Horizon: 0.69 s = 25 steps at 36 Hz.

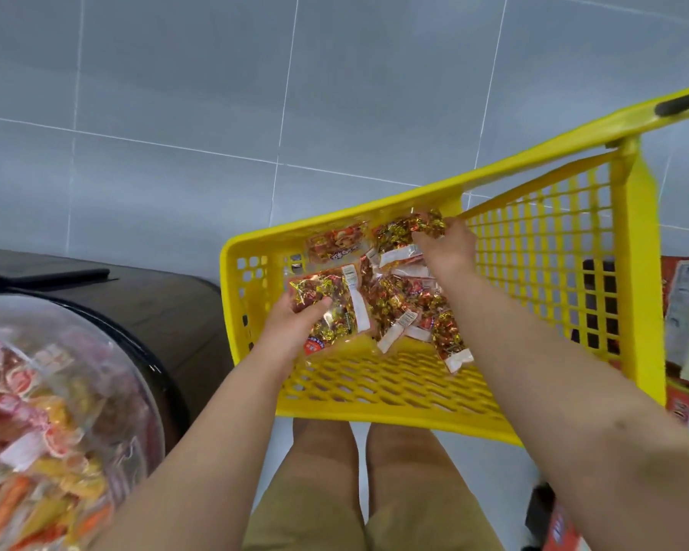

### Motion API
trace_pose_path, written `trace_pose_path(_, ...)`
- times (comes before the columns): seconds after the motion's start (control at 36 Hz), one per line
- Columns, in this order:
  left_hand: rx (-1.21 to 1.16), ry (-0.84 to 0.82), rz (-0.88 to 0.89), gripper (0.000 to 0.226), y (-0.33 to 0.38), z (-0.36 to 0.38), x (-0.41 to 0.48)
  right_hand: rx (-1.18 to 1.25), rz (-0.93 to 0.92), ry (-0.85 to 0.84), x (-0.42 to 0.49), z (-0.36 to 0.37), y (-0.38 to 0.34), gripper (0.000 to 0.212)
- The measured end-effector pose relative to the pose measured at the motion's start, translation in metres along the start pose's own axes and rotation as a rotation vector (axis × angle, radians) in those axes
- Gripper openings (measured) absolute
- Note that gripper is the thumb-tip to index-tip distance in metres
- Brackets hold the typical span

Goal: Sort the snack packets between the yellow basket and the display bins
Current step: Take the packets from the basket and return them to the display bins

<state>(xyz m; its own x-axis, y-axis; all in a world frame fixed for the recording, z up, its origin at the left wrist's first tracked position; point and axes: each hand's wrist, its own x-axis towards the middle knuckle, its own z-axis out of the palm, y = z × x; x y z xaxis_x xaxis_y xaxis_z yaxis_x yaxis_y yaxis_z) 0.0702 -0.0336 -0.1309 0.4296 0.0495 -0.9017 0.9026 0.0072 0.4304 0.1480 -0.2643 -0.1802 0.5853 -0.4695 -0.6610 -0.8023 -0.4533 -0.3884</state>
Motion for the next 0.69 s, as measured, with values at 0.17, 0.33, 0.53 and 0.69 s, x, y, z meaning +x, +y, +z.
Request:
trace_pose_path(0.17,-0.152,0.041,-0.053,0.029,-0.003,0.000,0.002,0.019,0.093,-0.095,0.017,0.016,0.008,0.060)
trace_pose_path(0.33,-0.141,0.097,-0.046,0.020,-0.002,0.006,0.002,0.293,0.228,-0.186,-0.024,-0.006,0.019,0.039)
trace_pose_path(0.53,-0.216,0.086,-0.194,0.075,0.008,0.020,-0.005,0.067,-0.510,0.033,-0.115,-0.021,0.035,0.033)
trace_pose_path(0.69,-0.317,-0.048,-0.055,0.079,0.023,0.040,-0.022,-0.153,-0.840,0.029,-0.140,0.003,0.043,0.048)
